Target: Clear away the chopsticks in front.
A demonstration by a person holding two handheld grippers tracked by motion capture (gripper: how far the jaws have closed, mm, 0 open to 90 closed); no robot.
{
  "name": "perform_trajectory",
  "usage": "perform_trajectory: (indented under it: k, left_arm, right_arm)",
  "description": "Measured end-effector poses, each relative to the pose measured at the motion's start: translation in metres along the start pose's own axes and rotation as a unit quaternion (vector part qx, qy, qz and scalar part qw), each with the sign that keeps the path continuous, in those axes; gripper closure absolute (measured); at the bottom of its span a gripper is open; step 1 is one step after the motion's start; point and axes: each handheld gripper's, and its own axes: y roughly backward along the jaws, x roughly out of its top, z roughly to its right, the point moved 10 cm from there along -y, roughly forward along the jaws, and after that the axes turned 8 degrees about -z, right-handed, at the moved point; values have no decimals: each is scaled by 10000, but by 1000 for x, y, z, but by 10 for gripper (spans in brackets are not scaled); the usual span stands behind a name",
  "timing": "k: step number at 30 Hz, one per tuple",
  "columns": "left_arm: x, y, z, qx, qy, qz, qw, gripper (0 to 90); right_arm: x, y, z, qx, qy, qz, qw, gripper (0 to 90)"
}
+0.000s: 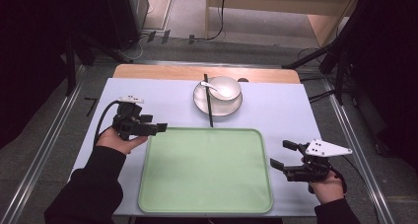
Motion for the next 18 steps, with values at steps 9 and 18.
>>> perform_trajectory:
  k: [9, 18]
  left_arm:
    - [25, -13, 4, -21, 24, -39, 10000, 308]
    - [48, -29, 5, -21, 115, -86, 9999, 310]
  right_arm:
    - [0, -1, -1, 21, 1, -12, 10000, 179]
    - [0, -2, -3, 38, 12, -19, 10000, 179]
